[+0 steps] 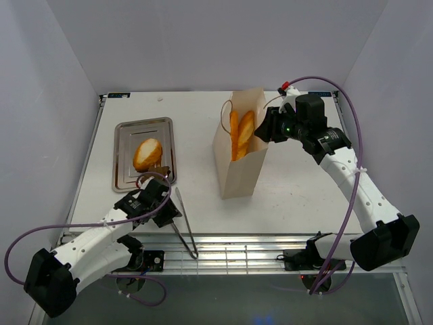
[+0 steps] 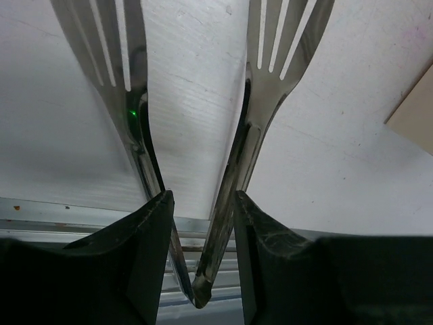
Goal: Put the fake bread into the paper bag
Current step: Pick up the clamp at the center of the board.
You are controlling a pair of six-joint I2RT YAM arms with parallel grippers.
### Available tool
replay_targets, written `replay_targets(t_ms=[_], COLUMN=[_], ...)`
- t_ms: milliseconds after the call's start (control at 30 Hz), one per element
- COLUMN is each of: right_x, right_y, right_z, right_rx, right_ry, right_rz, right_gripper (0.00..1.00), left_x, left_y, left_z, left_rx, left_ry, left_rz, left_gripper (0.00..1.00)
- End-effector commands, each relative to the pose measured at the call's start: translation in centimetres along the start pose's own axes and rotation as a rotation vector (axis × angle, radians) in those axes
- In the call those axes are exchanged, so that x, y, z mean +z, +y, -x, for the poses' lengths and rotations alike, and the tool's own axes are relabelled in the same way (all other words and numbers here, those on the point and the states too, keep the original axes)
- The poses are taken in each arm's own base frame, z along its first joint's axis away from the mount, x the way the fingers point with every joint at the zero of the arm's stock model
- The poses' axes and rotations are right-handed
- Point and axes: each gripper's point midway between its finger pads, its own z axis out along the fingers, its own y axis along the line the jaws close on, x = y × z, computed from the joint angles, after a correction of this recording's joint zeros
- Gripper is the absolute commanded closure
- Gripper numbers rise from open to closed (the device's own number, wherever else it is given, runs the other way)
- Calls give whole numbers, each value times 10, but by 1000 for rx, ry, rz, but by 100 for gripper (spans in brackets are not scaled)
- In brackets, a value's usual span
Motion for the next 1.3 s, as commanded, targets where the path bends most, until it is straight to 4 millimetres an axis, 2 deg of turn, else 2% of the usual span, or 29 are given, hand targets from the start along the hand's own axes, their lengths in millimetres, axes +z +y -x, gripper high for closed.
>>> replay_targets(t_ms=[0,133,267,333,433,567,700,833,900,967,1000,1067,1100,1200,1267], right_x=[-14,-16,-20,-22,-22,-22,-23,-28,-30,-34,-34,-35,-35,-38,-41], right_y=[4,5,0,2,4,2,1,-5,-8,-9,-9,-8,-8,-7,-7], right_z=[14,7,-1,1,5,9,6,1,0,-1,-1,-1,-2,-1,-1], right_rx=[-19,-14,-9,0,6,10,17,8,-5,-8,-10,-12,-13,-20,-24], right_ry=[-59,-49,-47,-54,-56,-64,-55,-57,-54,-52,-54,-55,-53,-54,-59], right_rz=[3,11,-15,-13,-4,-22,-31,-62,-78,-89,-89,-87,-88,-87,-86], right_gripper=[53,53,53,53,53,53,53,53,53,53,53,53,53,53,53], left_x=[6,-3,-16,-19,-17,-4,7,7,3,-5,-7,-6,-6,2,6], left_y=[7,2,-4,3,13,21,3,-7,-19,-34,-48,-56,-67,-70,-70], left_z=[-9,-15,-12,-13,-17,-21,-19,-17,-9,-10,-10,-16,-20,-27,-40], left_rx=[-14,-37,-61,-61,-58,-27,41,112,153,210,228,310,332,416,478], left_ry=[-3,-29,-64,-63,-50,-33,-24,-73,-142,-175,-185,-181,-172,-173,-169], left_rz=[36,7,-47,-23,11,65,47,44,-6,-93,-156,-204,-249,-203,-165], left_gripper=[49,48,45,43,39,35,37,37,28,17,11,4,2,2,2])
